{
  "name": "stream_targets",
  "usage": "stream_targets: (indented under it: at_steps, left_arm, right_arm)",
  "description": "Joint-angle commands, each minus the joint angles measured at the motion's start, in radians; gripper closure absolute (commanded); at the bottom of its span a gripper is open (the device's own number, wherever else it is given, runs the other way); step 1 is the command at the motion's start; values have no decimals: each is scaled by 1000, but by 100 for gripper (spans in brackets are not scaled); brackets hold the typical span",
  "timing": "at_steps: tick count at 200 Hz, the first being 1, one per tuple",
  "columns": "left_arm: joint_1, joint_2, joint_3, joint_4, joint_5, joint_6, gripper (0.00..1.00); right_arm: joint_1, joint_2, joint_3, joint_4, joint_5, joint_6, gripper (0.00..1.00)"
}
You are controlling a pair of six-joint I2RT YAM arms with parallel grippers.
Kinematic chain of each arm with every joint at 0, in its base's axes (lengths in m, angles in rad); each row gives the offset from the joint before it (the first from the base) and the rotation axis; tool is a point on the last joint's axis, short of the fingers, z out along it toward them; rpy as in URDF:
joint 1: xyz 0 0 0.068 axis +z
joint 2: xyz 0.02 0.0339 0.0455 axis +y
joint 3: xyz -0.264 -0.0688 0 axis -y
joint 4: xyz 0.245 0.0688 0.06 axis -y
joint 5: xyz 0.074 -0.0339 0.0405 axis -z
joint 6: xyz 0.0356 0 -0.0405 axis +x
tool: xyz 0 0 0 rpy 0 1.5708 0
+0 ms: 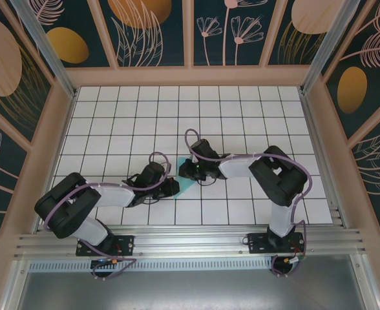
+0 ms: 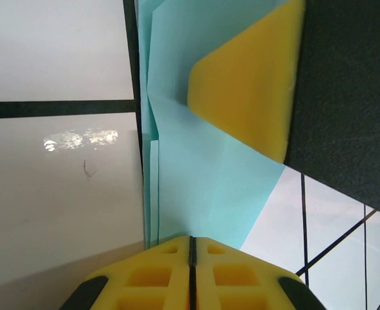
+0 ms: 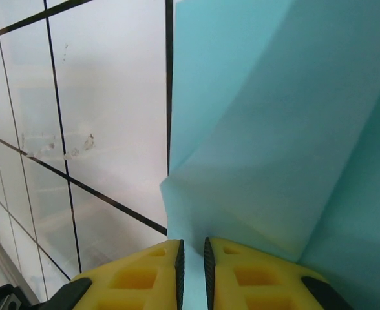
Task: Fold a paper plane with a square sheet of paper (pick it up from the middle)
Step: Fourth fold the wing at the center of the table.
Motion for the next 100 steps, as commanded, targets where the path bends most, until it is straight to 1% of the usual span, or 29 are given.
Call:
stream_targets:
  at_steps: [1, 20, 60, 100]
  left_arm:
    - [-2, 50, -23, -161, -26, 35, 90]
    - [-2, 59, -16, -167, -29, 40, 95]
    - [-2, 63, -14, -168, -31, 43, 95]
    - [-1, 78, -4, -178, -32, 53, 95]
  right_arm:
    - [-6, -100, -26, -50, 78, -3, 80]
    - [-13, -137, -51, -20, 60, -19, 83]
    - [14, -95, -60, 65, -52, -23, 89]
    - [24, -16, -42, 61, -36, -23, 90]
